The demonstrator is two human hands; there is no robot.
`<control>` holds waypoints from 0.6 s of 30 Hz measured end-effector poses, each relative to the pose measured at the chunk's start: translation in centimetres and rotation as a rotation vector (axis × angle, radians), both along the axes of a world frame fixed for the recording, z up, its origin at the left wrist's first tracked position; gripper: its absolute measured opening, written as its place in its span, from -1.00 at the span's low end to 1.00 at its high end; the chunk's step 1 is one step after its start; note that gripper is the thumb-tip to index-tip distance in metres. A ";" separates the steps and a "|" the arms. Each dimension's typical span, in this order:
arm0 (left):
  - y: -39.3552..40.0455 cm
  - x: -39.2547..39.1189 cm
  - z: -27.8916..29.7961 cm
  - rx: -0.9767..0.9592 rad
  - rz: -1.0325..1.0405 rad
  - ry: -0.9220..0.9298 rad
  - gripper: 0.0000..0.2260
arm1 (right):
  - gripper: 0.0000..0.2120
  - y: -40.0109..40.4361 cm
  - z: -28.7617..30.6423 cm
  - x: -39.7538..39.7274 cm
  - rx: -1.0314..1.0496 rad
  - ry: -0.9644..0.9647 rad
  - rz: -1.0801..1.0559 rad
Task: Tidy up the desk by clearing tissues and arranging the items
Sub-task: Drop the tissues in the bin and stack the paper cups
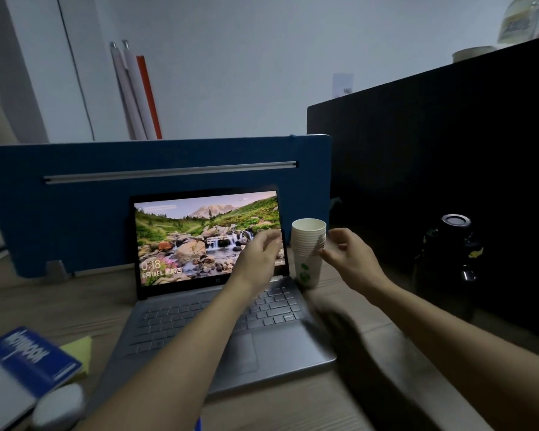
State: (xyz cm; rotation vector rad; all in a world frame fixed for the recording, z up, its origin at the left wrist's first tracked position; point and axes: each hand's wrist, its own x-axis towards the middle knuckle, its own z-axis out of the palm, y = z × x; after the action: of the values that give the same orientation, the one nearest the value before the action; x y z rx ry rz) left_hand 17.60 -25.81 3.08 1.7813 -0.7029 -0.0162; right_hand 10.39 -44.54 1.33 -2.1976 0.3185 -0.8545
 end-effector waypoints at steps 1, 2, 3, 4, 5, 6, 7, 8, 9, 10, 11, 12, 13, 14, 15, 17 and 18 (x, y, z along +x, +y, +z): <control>0.8 -0.4 0.2 0.013 -0.001 -0.007 -0.68 | -0.54 0.6 0.3 -0.4 -0.011 -0.007 0.004; 1.7 -0.8 0.3 0.026 -0.002 -0.015 -0.68 | -0.55 1.2 0.6 -0.8 -0.020 -0.010 0.011; 2.5 -1.2 0.5 0.039 -0.002 -0.022 -0.69 | -0.56 1.9 0.8 -1.2 -0.028 -0.011 0.019; 3.4 -1.6 0.7 0.050 -0.002 -0.031 -0.69 | -0.58 2.7 1.0 -1.6 -0.034 -0.012 0.031; 4.5 -2.0 0.9 0.062 0.003 -0.042 -0.70 | -0.59 3.6 1.2 -1.9 -0.035 -0.012 0.046; 5.4 -2.3 1.1 0.074 0.009 -0.053 -0.71 | -0.60 4.5 1.3 -2.2 -0.031 -0.010 0.063; 6.3 -2.5 1.3 0.083 0.017 -0.060 -0.71 | -0.61 5.3 1.5 -2.4 -0.023 -0.007 0.085; 7.4 -2.9 1.5 0.087 0.029 -0.062 -0.71 | -0.62 6.3 1.7 -2.7 -0.009 -0.002 0.114; 8.5 -3.2 1.6 0.089 0.041 -0.063 -0.72 | -0.63 7.3 1.9 -3.0 0.002 0.002 0.145; 9.6 -3.6 1.8 0.092 0.053 -0.067 -0.73 | -0.63 8.2 2.2 -3.2 0.007 0.008 0.176; 11.0 -4.1 1.7 0.101 0.067 -0.069 -0.74 | -0.62 9.4 2.3 -3.4 0.009 0.018 0.206; 11.9 -4.3 1.8 0.108 0.074 -0.072 -0.73 | -0.62 10.2 2.4 -3.5 0.012 0.028 0.231; 13.1 -4.7 1.8 0.117 0.084 -0.069 -0.73 | -0.61 11.1 2.3 -3.6 0.024 0.041 0.262; 14.5 -5.1 1.7 0.129 0.103 -0.069 -0.73 | -0.61 12.2 2.1 -3.7 0.046 0.055 0.294; 15.8 -5.4 1.6 0.137 0.122 -0.071 -0.74 | -0.61 13.1 1.9 -3.8 0.064 0.067 0.323; 18.7 -6.0 0.9 0.137 0.157 -0.070 -0.75 | -0.62 15.3 1.1 -3.9 0.066 0.089 0.376; 20.1 -6.2 0.5 0.142 0.170 -0.075 -0.76 | -0.62 16.4 0.6 -3.9 0.052 0.101 0.392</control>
State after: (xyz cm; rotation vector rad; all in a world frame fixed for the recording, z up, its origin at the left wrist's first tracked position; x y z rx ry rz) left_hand 11.37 -5.68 3.56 1.9820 -0.6134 0.1181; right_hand 6.52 -28.17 1.91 -2.1581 -0.0450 -0.5149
